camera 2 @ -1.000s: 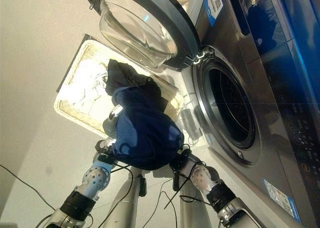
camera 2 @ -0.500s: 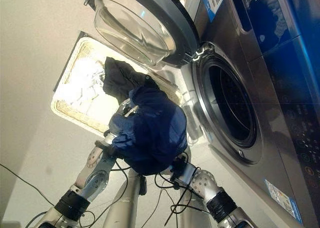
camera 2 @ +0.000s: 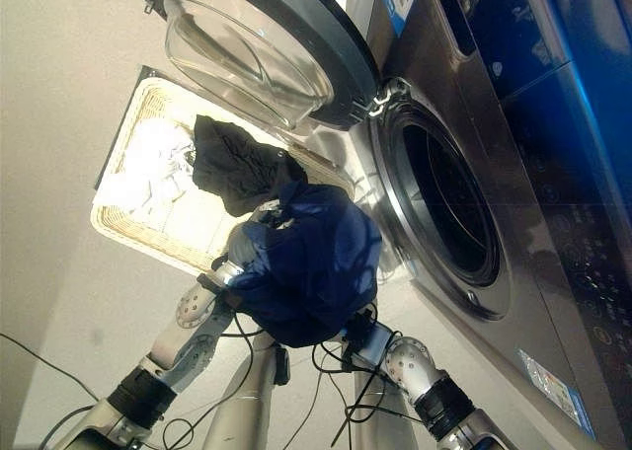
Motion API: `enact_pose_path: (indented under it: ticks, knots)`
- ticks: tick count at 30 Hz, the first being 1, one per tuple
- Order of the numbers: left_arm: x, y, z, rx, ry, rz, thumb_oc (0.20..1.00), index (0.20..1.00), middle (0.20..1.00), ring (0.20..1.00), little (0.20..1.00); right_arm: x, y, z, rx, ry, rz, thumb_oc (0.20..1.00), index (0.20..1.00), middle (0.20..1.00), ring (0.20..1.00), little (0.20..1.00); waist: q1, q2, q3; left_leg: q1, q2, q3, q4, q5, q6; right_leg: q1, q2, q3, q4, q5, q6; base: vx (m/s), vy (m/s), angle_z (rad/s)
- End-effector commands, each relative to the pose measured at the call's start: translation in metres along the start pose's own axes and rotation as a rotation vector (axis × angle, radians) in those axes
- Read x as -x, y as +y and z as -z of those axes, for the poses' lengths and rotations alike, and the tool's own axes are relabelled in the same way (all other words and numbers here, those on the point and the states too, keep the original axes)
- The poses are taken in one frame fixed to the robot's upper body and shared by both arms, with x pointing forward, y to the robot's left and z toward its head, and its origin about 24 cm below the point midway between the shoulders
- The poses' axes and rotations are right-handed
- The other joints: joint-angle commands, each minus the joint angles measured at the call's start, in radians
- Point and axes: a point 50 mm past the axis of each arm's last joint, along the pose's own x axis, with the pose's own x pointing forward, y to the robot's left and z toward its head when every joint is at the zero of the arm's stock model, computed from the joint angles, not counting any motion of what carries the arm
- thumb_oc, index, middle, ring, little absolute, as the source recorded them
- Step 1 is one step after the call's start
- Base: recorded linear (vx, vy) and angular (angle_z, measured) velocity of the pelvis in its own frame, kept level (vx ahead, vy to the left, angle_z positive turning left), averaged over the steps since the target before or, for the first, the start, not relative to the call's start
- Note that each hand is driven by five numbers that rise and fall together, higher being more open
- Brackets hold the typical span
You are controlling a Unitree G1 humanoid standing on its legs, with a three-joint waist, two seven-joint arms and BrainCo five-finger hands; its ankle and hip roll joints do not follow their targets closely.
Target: Put the clothes into the washing machine.
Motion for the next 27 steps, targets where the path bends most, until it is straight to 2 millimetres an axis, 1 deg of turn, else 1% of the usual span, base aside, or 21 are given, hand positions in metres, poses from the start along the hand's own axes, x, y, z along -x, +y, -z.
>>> enact_pose_path:
  ticks: [1, 3, 4, 5, 7, 9, 12, 13, 14, 15, 16, 18, 19, 20, 21, 22, 23, 24, 25, 26, 27]
  knots:
    - [-0.002, -0.037, -0.003, 0.048, -0.036, 0.305, 0.200, 0.200, 0.200, 0.200, 0.200, -0.024, 0.043, 0.015, -0.085, -0.043, -0.289, 1.000, 1.000, 1.000, 1.000, 1.000, -0.028, -0.005, -0.018, -0.047, -0.079, 0.011, 0.061, -0.021, 0.016, 0.035, -0.030, -0.028, -0.095, 0.105, 0.101, 0.00, 0.000, 0.00]
    - [-0.002, -0.046, -0.003, 0.067, -0.015, 0.401, 0.200, 0.200, 0.200, 0.200, 0.200, -0.023, 0.043, 0.010, -0.088, -0.094, -0.286, 1.000, 1.000, 1.000, 1.000, 1.000, -0.030, -0.004, -0.018, -0.048, -0.078, 0.011, 0.057, -0.021, 0.017, 0.033, -0.028, -0.022, -0.097, 0.107, 0.101, 0.00, 0.000, 0.00]
    - [-0.001, -0.049, -0.003, 0.062, 0.001, 0.435, 0.200, 0.200, 0.200, 0.200, 0.200, -0.023, 0.043, 0.008, -0.083, -0.117, -0.286, 0.721, 0.721, 0.721, 0.721, 0.721, -0.030, -0.004, -0.018, -0.049, -0.078, 0.011, 0.056, -0.020, 0.018, 0.031, -0.028, -0.021, -0.098, 0.108, 0.101, 0.00, -0.017, 0.03]
    - [0.000, -0.053, -0.002, 0.061, 0.037, 0.478, 0.200, 0.200, 0.200, 0.200, 0.200, -0.021, 0.044, 0.002, -0.082, -0.166, -0.288, 0.200, 0.200, 0.200, 0.200, 0.200, -0.031, -0.003, -0.018, -0.050, -0.077, 0.010, 0.053, -0.018, 0.017, 0.029, -0.027, -0.019, -0.098, 0.112, 0.102, 0.00, 0.000, 0.00]
    - [0.002, -0.052, 0.000, 0.042, 0.067, 0.479, 0.200, 0.200, 0.200, 0.200, 0.200, -0.020, 0.044, 0.000, -0.082, -0.189, -0.292, 0.200, 0.200, 0.200, 0.200, 0.200, -0.031, -0.002, -0.018, -0.049, -0.076, 0.008, 0.049, -0.016, 0.017, 0.029, -0.028, -0.018, -0.099, 0.114, 0.103, 0.00, 0.000, 0.00]
    - [0.004, -0.048, 0.001, 0.021, 0.099, 0.440, 0.200, 0.200, 0.200, 0.200, 0.200, -0.018, 0.043, -0.004, -0.073, -0.212, -0.286, 0.200, 0.200, 0.200, 0.200, 0.200, -0.030, 0.000, -0.018, -0.047, -0.075, 0.008, 0.042, -0.014, 0.016, 0.030, -0.029, -0.020, -0.102, 0.115, 0.104, 0.00, 0.000, 0.00]
    - [0.008, -0.039, 0.004, -0.005, 0.130, 0.348, 0.200, 0.200, 0.200, 0.200, 0.200, -0.015, 0.042, -0.006, -0.047, -0.235, -0.272, 0.200, 0.200, 0.200, 0.200, 0.200, -0.026, 0.003, -0.018, -0.046, -0.076, 0.006, 0.036, -0.011, 0.017, 0.033, -0.031, -0.022, -0.106, 0.115, 0.106, 0.00, 0.000, 0.00]
    - [0.010, -0.032, 0.005, -0.017, 0.138, 0.289, 0.200, 0.200, 0.200, 0.200, 0.200, -0.013, 0.041, -0.008, -0.038, -0.247, -0.263, 0.200, 0.200, 0.200, 0.200, 0.200, -0.025, 0.004, -0.018, -0.047, -0.075, 0.005, 0.036, -0.011, 0.017, 0.032, -0.032, -0.024, -0.105, 0.115, 0.106, 0.00, 0.000, 0.00]
    - [0.011, -0.030, 0.006, -0.027, 0.146, 0.268, 0.369, 0.369, 0.369, 0.369, 0.369, -0.013, 0.040, -0.008, -0.036, -0.253, -0.259, 0.200, 0.200, 0.200, 0.200, 0.200, -0.025, 0.005, -0.018, -0.047, -0.076, 0.004, 0.037, -0.011, 0.017, 0.031, -0.032, -0.024, -0.104, 0.115, 0.107, 0.00, 0.000, 0.00]
    - [0.012, -0.029, 0.007, -0.037, 0.151, 0.250, 0.511, 0.511, 0.511, 0.511, 0.511, -0.012, 0.040, -0.009, -0.033, -0.257, -0.257, 0.200, 0.200, 0.200, 0.200, 0.200, -0.024, 0.005, -0.018, -0.048, -0.076, 0.004, 0.037, -0.011, 0.017, 0.031, -0.032, -0.024, -0.104, 0.115, 0.107, 0.00, 0.000, 0.00]
    - [0.016, -0.020, 0.010, -0.080, 0.175, 0.155, 1.000, 1.000, 1.000, 1.000, 1.000, -0.009, 0.037, -0.010, -0.022, -0.274, -0.249, 0.200, 0.200, 0.200, 0.200, 0.200, -0.023, 0.007, -0.018, -0.050, -0.077, 0.000, 0.042, -0.011, 0.018, 0.031, -0.033, -0.023, -0.099, 0.112, 0.106, 0.00, 0.000, 0.00]
    - [0.021, -0.007, 0.015, -0.127, 0.202, -0.005, 1.000, 1.000, 1.000, 1.000, 1.000, -0.005, 0.033, -0.014, 0.003, -0.309, -0.230, 0.200, 0.200, 0.200, 0.200, 0.200, -0.019, 0.013, -0.018, -0.057, -0.080, -0.011, 0.052, -0.011, 0.021, 0.027, -0.032, -0.020, -0.082, 0.102, 0.103, -0.02, -0.042, 0.01]
    - [0.024, -0.002, 0.017, -0.134, 0.207, -0.068, 1.000, 1.000, 1.000, 1.000, 1.000, -0.003, 0.031, -0.015, 0.009, -0.321, -0.224, 0.200, 0.200, 0.200, 0.200, 0.200, -0.017, 0.015, -0.018, -0.059, -0.081, -0.014, 0.055, -0.011, 0.022, 0.026, -0.032, -0.020, -0.076, 0.099, 0.102, -0.02, -0.031, 0.02]
    - [0.025, 0.000, 0.017, -0.139, 0.208, -0.092, 1.000, 1.000, 1.000, 1.000, 1.000, -0.002, 0.030, -0.016, 0.013, -0.328, -0.221, 0.200, 0.200, 0.200, 0.200, 0.200, -0.016, 0.016, -0.018, -0.059, -0.081, -0.015, 0.056, -0.011, 0.022, 0.026, -0.032, -0.021, -0.074, 0.097, 0.102, -0.01, -0.023, 0.03]
    - [0.028, 0.005, 0.018, -0.156, 0.208, -0.178, 1.000, 1.000, 1.000, 1.000, 1.000, 0.000, 0.028, -0.018, 0.020, -0.343, -0.214, 0.200, 0.200, 0.200, 0.200, 0.200, -0.014, 0.018, -0.018, -0.061, -0.082, -0.018, 0.059, -0.011, 0.022, 0.026, -0.033, -0.022, -0.069, 0.094, 0.101, -0.01, -0.049, 0.05]
    - [0.043, 0.024, 0.027, -0.163, 0.238, -0.440, 1.000, 1.000, 1.000, 1.000, 1.000, 0.005, 0.022, -0.021, 0.032, -0.390, -0.194, 0.200, 0.200, 0.200, 0.200, 0.200, -0.008, 0.022, -0.018, -0.063, -0.082, -0.027, 0.065, -0.011, 0.024, 0.026, -0.031, -0.025, -0.054, 0.080, 0.099, -0.02, -0.074, 0.09]
    - [0.054, 0.035, 0.029, -0.254, 0.258, -0.605, 1.000, 1.000, 1.000, 1.000, 1.000, 0.008, 0.019, -0.025, 0.035, -0.424, -0.180, 0.200, 0.200, 0.200, 0.200, 0.200, -0.005, 0.022, -0.018, -0.064, -0.081, -0.030, 0.068, -0.012, 0.024, 0.027, -0.030, -0.028, -0.047, 0.072, 0.099, -0.01, -0.063, 0.07]
    - [0.054, 0.035, 0.029, -0.254, 0.258, -0.605, 1.000, 1.000, 1.000, 1.000, 1.000, 0.008, 0.019, -0.025, 0.035, -0.424, -0.180, 0.200, 0.200, 0.200, 0.200, 0.200, -0.005, 0.022, -0.018, -0.064, -0.081, -0.030, 0.068, -0.012, 0.024, 0.027, -0.030, -0.028, -0.047, 0.072, 0.099, -0.01, -0.057, 0.11]
    - [0.066, 0.046, 0.030, -0.444, 0.305, -0.767, 1.000, 1.000, 1.000, 1.000, 1.000, 0.011, 0.017, -0.027, 0.041, -0.458, -0.164, 0.200, 0.200, 0.200, 0.200, 0.200, 0.000, 0.023, -0.018, -0.063, -0.081, -0.035, 0.070, -0.012, 0.024, 0.030, -0.029, -0.030, -0.039, 0.063, 0.096, 0.00, -0.054, 0.06]
    - [0.074, 0.053, 0.027, -0.536, 0.316, -0.852, 1.000, 1.000, 1.000, 1.000, 1.000, 0.014, 0.016, -0.030, 0.047, -0.484, -0.154, 0.200, 0.200, 0.200, 0.200, 0.200, 0.002, 0.023, -0.018, -0.065, -0.079, -0.039, 0.073, -0.012, 0.024, 0.028, -0.029, -0.032, -0.030, 0.058, 0.096, 0.00, -0.067, 0.09]
    - [0.078, 0.057, 0.025, -0.578, 0.318, -0.903, 1.000, 1.000, 1.000, 1.000, 1.000, 0.015, 0.017, -0.032, 0.049, -0.501, -0.145, 0.200, 0.200, 0.200, 0.200, 0.200, 0.004, 0.023, -0.018, -0.065, -0.078, -0.040, 0.074, -0.013, 0.025, 0.029, -0.028, -0.033, -0.025, 0.053, 0.096, 0.01, -0.051, 0.06]
